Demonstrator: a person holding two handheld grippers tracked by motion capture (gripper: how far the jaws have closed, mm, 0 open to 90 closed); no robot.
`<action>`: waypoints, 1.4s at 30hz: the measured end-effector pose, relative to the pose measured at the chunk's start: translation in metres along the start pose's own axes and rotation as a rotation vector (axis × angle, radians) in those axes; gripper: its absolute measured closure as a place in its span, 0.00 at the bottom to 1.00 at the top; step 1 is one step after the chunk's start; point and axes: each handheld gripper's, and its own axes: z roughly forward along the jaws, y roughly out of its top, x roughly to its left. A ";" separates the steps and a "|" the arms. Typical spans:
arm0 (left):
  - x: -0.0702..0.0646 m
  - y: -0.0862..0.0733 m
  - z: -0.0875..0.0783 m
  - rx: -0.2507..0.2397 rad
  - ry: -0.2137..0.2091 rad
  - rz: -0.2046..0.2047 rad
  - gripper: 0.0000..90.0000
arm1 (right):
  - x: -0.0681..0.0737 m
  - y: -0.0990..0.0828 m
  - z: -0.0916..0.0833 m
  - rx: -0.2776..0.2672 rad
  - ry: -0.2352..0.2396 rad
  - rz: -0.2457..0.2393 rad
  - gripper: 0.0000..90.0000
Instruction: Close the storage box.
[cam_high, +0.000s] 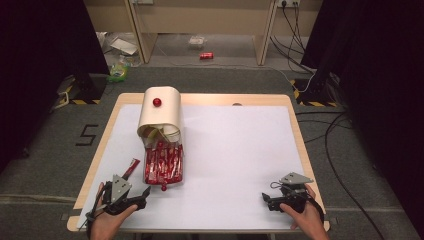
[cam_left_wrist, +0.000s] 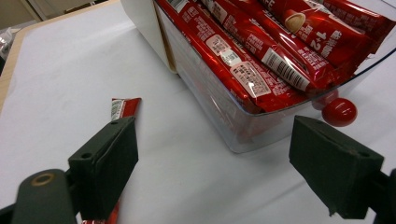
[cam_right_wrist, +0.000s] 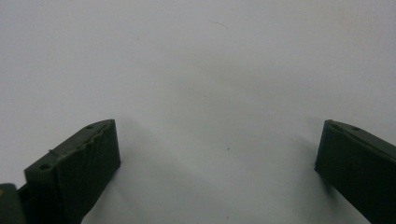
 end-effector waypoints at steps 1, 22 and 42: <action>0.000 0.000 0.000 0.001 0.000 0.001 0.17 | 0.000 0.000 0.000 -0.001 0.000 -0.002 0.00; -0.004 0.005 0.010 -0.005 -0.005 0.011 0.04 | 0.000 0.000 0.000 -0.001 0.000 -0.001 0.00; -0.002 0.016 0.017 -0.020 0.013 -0.028 0.05 | 0.000 0.000 0.000 0.000 0.000 0.000 0.00</action>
